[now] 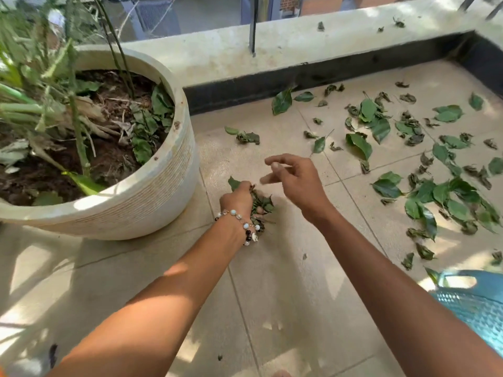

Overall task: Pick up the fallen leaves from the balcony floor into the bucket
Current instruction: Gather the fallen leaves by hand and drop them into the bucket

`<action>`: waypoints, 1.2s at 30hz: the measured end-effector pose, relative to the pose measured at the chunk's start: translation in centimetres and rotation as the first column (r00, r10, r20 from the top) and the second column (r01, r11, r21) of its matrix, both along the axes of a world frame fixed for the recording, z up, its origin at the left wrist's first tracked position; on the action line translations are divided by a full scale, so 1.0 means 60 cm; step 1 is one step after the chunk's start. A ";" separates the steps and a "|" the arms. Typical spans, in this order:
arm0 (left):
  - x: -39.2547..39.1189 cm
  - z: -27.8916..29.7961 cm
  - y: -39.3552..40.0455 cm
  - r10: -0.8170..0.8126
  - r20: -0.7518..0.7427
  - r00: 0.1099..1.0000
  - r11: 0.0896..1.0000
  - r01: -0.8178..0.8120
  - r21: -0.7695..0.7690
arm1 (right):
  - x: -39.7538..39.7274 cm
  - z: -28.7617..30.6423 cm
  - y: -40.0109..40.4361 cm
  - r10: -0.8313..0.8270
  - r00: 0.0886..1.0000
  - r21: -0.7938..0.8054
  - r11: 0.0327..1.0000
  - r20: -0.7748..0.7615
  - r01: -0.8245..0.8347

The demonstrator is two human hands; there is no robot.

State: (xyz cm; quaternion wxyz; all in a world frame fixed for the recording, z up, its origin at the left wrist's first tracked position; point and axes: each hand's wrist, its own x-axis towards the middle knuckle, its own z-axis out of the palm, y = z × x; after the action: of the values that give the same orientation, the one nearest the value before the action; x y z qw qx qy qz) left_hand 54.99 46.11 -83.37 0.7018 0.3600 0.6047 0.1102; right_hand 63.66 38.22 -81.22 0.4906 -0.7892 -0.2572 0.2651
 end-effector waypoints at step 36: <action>-0.001 -0.011 0.005 0.201 -0.065 0.977 0.977 -0.195 0.084 | 0.013 -0.034 -0.035 -0.060 0.755 0.282 0.906 -0.653 0.316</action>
State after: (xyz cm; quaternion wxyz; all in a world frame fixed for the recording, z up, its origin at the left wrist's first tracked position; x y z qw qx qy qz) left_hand 54.95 46.40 -84.02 0.6502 0.3285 0.6583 0.1897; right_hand 64.46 36.14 -83.29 0.7142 -0.5675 -0.0413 0.4077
